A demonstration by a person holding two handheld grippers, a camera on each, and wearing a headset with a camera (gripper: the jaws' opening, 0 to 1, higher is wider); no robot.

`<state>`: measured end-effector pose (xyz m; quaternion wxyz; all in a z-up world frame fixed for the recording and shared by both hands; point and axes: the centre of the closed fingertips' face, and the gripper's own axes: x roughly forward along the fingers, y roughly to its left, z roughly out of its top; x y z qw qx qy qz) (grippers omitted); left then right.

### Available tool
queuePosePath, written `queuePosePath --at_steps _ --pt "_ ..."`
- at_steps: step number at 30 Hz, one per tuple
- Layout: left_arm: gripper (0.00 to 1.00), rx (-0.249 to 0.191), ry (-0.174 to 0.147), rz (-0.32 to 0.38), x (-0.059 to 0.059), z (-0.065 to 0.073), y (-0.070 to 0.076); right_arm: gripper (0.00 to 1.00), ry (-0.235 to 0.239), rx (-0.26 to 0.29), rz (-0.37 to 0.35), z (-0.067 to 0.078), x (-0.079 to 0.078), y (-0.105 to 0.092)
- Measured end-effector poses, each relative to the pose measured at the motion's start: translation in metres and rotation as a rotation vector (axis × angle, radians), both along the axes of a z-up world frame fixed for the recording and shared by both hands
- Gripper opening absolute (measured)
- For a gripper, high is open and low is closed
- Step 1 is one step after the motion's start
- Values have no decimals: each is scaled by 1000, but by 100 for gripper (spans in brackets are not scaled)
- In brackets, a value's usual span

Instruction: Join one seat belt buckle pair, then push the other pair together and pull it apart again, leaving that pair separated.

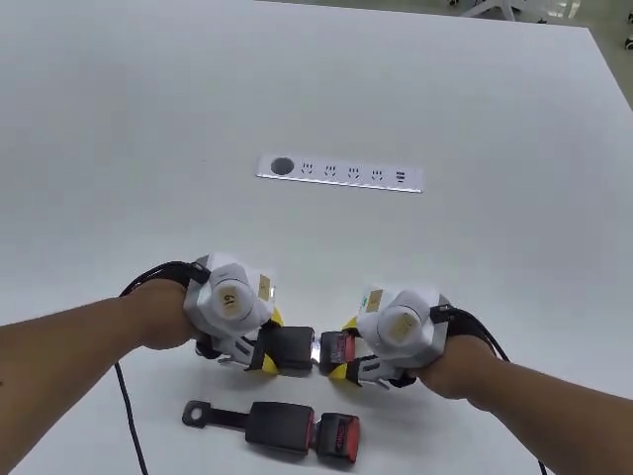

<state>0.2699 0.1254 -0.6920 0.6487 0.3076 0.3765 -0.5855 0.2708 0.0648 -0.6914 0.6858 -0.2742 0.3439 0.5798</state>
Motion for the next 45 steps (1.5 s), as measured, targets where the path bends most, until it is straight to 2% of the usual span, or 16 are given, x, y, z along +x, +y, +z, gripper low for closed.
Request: queuePosePath --at_steps 28,45 --pt "33 7 2 23 -5 7 -4 32 -9 -4 -10 -3 2 1" --pt "33 18 0 10 -2 4 -2 33 -12 -18 -11 -4 3 -3"
